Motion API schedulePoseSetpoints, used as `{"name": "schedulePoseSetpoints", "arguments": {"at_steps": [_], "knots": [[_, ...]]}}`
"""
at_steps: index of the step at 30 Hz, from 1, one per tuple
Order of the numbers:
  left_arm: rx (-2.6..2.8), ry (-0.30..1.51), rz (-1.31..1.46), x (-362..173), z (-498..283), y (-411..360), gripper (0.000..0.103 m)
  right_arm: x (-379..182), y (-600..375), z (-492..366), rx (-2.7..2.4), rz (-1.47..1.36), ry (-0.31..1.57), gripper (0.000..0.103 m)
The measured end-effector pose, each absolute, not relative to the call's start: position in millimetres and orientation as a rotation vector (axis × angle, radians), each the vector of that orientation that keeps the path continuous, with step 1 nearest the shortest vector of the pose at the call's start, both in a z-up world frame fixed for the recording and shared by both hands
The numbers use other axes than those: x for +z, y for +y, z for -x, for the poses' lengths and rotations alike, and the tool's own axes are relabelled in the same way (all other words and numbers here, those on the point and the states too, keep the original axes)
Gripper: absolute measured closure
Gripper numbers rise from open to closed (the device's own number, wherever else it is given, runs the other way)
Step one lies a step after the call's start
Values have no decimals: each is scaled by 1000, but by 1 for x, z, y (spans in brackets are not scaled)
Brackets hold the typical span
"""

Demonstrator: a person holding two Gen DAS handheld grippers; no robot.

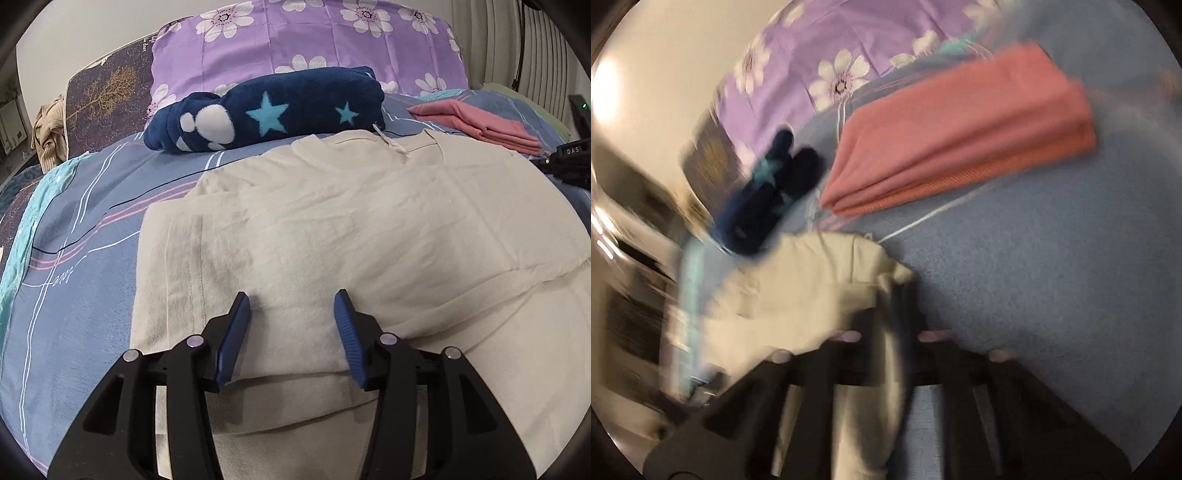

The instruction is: Fold small clothes

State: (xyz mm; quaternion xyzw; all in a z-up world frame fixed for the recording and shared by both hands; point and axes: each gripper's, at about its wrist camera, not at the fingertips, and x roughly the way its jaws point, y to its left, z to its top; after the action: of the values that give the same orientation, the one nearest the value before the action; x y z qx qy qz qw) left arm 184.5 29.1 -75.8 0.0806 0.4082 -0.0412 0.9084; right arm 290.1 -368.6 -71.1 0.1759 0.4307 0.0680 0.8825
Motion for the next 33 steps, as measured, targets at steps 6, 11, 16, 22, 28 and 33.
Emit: {"name": "schedulePoseSetpoints", "arguments": {"at_steps": [6,11,16,22,28,33], "knots": [[-82,841,-171,-76,-184,28,53,-74,-377,-286,-114,-131,884,103],[-78,841,-173,-76,-184,28,52,-60,-362,-246,8,-199,817,99],[-80,840,-161,-76,-184,29,51,-50,-295,-167,285,-131,775,83],[-77,845,-149,-74,-183,31,47,-102,-298,-140,165,-193,870,93],[-142,829,-95,-57,-125,58,40,-81,-323,-86,178,-258,834,84],[-129,860,-101,-59,-55,99,35,-89,-351,-44,210,-345,861,79]]}}
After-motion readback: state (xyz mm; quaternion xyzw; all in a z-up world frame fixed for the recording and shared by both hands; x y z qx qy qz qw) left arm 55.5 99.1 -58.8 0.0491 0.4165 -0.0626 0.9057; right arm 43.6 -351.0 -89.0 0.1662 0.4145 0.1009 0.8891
